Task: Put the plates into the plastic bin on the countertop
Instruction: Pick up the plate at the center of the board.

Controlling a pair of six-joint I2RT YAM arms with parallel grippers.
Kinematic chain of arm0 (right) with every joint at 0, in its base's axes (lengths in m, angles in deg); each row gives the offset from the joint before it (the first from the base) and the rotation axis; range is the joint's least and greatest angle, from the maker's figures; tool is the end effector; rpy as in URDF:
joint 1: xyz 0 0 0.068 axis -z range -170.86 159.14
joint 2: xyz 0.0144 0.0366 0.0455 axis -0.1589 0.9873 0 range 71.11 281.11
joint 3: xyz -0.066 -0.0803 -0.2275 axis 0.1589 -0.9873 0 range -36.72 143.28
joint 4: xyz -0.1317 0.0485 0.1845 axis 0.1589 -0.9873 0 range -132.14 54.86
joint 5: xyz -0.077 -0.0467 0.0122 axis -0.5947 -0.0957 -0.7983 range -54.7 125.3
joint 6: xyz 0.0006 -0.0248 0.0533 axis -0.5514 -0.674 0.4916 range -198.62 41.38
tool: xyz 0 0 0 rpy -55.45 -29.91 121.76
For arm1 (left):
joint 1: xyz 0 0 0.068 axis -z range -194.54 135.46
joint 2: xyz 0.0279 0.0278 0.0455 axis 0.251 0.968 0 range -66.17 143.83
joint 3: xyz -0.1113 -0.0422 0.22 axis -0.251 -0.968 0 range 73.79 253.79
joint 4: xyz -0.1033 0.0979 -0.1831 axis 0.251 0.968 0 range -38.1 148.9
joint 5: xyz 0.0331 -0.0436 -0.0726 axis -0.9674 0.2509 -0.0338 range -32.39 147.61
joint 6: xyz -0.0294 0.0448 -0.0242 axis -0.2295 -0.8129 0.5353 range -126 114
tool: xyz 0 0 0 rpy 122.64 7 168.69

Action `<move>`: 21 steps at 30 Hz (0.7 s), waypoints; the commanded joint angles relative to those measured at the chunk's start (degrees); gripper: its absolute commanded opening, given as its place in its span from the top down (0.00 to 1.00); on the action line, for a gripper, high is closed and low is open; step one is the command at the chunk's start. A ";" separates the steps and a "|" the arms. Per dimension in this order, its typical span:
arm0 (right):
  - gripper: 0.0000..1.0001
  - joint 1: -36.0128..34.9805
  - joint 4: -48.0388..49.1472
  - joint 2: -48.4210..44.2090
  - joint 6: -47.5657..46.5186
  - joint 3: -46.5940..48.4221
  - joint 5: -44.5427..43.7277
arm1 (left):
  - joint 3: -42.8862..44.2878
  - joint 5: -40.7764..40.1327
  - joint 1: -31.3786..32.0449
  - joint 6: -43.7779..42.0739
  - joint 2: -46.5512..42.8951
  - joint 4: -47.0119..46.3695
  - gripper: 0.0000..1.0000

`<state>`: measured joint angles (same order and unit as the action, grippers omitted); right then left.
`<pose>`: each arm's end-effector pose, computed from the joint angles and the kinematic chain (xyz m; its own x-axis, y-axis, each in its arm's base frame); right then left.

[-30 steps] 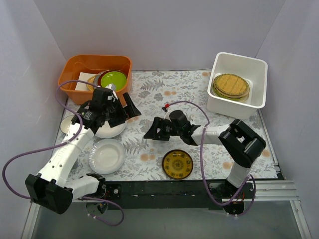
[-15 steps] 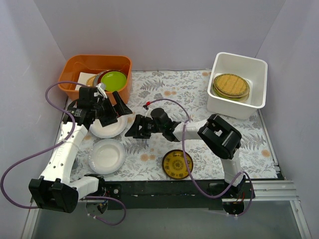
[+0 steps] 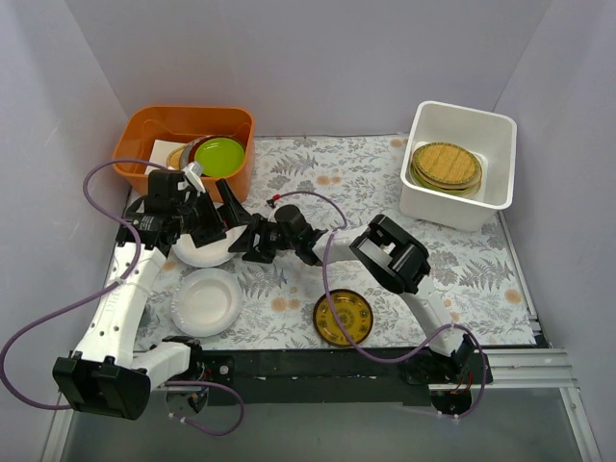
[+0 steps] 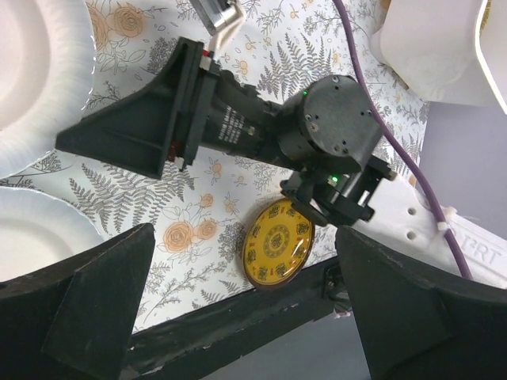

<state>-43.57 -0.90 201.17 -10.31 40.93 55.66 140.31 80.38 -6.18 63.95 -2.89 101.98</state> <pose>0.2672 0.3754 0.1297 -0.9490 0.1916 -0.2502 -0.1740 0.3433 0.9230 0.1943 -0.0452 0.3177 -0.6193 -0.7846 0.0306 -0.5422 0.3992 -0.7393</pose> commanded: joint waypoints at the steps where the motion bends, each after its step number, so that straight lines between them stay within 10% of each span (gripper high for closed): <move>1: 0.27 0.50 0.67 3.27 2.96 5.49 -1.02 | 0.89 0.79 -0.45 -0.78 -2.55 0.72 0.02; 21: 0.86 5.60 -6.30 8.54 0.24 14.81 3.10 | -3.68 3.52 -0.45 0.89 -3.34 -3.24 0.02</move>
<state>-37.86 -8.85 208.68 -9.72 54.81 56.58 137.14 82.56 -6.24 64.78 -4.55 99.65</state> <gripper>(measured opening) 0.158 0.982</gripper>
